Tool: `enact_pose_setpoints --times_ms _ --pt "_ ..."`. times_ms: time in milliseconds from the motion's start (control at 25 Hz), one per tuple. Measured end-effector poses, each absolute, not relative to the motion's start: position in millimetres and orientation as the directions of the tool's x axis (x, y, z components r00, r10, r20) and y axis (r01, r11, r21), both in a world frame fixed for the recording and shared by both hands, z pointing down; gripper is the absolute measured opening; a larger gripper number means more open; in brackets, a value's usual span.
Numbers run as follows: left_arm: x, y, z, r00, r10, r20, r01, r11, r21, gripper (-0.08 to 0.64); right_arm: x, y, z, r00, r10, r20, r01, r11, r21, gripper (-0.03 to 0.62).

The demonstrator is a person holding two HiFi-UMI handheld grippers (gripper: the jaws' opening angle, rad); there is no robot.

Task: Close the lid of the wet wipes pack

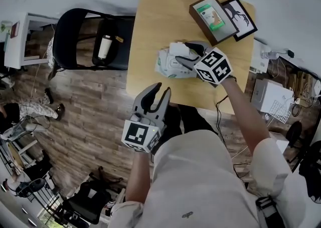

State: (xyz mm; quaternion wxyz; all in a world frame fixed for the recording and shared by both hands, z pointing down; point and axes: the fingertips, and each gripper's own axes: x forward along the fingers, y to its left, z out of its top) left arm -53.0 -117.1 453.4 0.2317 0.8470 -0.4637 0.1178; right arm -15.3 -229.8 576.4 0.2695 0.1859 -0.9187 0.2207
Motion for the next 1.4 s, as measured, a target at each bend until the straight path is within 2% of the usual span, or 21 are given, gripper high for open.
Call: enact_pose_setpoints --times_ms 880,1400 --pt "-47 -109 464 0.551 -0.722 0.419 -0.834 -0.452 0.317 0.104 -33 -248 651 -0.713 -0.052 0.699 -0.419 0.832 -0.364 0.344" --pt "-47 -106 461 0.555 -0.726 0.406 -0.829 -0.445 0.338 0.103 -36 -242 661 -0.695 -0.028 0.719 -0.407 0.840 -0.360 0.353"
